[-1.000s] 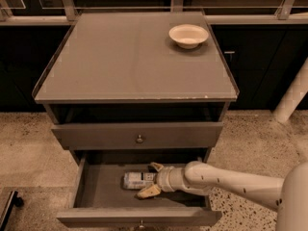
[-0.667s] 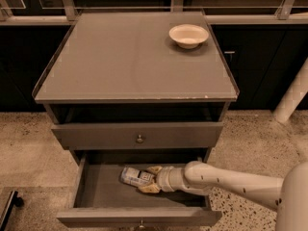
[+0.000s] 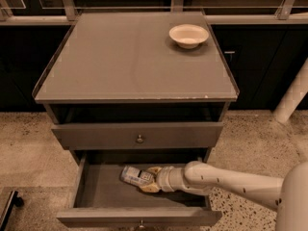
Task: Pick blue plastic bottle from middle drawer and place on counter
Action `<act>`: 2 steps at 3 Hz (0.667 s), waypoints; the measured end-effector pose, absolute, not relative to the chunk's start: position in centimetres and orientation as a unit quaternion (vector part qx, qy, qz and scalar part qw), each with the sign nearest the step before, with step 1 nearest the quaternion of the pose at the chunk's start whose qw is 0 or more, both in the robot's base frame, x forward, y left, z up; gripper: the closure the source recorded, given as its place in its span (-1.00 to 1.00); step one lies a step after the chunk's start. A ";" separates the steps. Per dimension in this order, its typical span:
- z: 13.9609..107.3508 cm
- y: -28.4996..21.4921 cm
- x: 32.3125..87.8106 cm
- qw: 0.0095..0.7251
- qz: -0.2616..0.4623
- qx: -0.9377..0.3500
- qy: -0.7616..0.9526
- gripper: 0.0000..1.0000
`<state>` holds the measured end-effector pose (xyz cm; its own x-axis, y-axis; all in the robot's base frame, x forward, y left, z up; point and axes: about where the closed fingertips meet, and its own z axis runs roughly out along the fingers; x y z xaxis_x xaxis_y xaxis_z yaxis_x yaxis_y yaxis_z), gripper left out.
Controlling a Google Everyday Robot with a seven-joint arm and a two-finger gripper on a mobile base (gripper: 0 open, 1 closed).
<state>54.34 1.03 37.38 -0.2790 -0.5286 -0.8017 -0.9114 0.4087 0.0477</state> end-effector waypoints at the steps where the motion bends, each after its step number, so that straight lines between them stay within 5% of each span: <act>1: 37.4 1.0 54.3 0.365 0.262 -0.476 0.756 1.00; 2: 39.6 0.4 53.6 0.368 0.271 -0.488 0.744 1.00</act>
Offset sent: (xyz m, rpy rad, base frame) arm -0.0187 -0.0201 0.0598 0.0369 -0.0294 0.0827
